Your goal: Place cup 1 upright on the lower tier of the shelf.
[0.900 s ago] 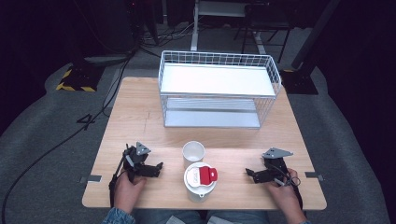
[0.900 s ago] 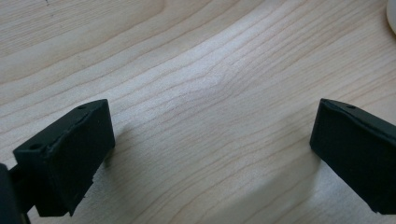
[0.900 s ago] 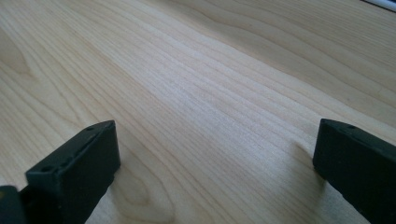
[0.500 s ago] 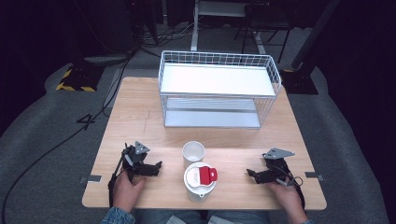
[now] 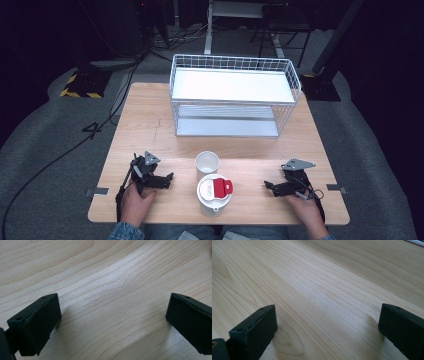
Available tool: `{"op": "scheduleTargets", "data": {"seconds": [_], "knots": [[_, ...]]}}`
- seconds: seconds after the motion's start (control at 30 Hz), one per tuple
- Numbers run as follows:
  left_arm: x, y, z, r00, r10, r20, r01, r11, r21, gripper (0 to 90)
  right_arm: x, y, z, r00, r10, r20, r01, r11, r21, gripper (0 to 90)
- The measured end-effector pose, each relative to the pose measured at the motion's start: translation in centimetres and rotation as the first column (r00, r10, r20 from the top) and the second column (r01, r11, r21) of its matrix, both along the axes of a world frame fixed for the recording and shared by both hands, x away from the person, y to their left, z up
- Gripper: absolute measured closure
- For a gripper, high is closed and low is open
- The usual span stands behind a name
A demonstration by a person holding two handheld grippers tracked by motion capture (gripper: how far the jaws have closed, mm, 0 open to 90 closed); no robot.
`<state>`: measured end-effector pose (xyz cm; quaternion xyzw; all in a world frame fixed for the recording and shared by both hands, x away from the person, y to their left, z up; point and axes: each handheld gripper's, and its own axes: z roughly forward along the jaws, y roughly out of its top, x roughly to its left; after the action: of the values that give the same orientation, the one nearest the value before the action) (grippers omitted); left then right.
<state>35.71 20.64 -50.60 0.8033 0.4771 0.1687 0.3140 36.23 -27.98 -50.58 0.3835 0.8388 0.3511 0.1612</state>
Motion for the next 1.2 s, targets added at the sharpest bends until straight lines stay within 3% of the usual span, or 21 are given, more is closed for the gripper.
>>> {"op": "scheduleTargets", "data": {"seconds": [0.13,0.27,0.43,0.63,0.73,0.77,0.83,0.87,0.97,1.2], "knots": [[0.2,-0.1,0.0,0.9999,0.012,0.0,-0.012,0.9999,-0.002,0.5,0.3,0.4,0.4,0.9998,0.001,-0.019,0.0,0.9998,0.018,1.7],[0.2,-0.1,0.0,0.9999,0.015,0.0,-0.015,0.9999,-0.003,0.5,0.3,0.9,1.1,0.9999,0.016,0.003,-0.016,0.9995,0.025,1.8],[0.2,-0.1,0.0,0.9999,0.013,-0.001,-0.013,0.9999,-0.002,0.5,0.4,2.5,2.7,0.9952,0.092,0.032,-0.094,0.9936,0.063,2.4],[0.1,-0.1,0.0,0.9999,0.017,0.001,-0.017,0.9998,-0.003,0.5,0.7,4.4,3.9,0.9831,0.173,0.059,-0.179,0.977,0.116,2.9],[0.1,0.0,0.0,0.9999,0.016,0.0,-0.016,0.9999,-0.003,0.5,1.1,5.8,4.6,0.9703,0.227,0.083,-0.238,0.9589,0.155,3.7],[0.1,0.0,0.0,0.9999,0.016,0.0,-0.016,0.9999,-0.003,0.5,1.2,6.6,4.9,0.9616,0.253,0.106,-0.268,0.9481,0.171,4.1],[0.1,0.0,0.0,0.9999,0.015,0.0,-0.015,0.9999,-0.002,0.5,1.3,6.9,5.0,0.9579,0.263,0.116,-0.28,0.9442,0.173,4.1],[0.1,0.0,0.0,0.9999,0.016,0.0,-0.016,0.9999,-0.003,0.5,1.3,8.0,5.3,0.9446,0.292,0.151,-0.317,0.9299,0.187,5.3],[0.1,0.0,0.0,0.9999,0.016,0.0,-0.016,0.9999,-0.003,0.5,1.4,9.0,5.3,0.9333,0.31,0.181,-0.343,0.9202,0.189,5.8],[0.1,0.0,0.0,0.9998,0.017,0.002,-0.017,0.9998,-0.002,0.5,2.0,11.0,4.7,0.907,0.381,0.18,-0.415,0.8821,0.223,7.2]]}}
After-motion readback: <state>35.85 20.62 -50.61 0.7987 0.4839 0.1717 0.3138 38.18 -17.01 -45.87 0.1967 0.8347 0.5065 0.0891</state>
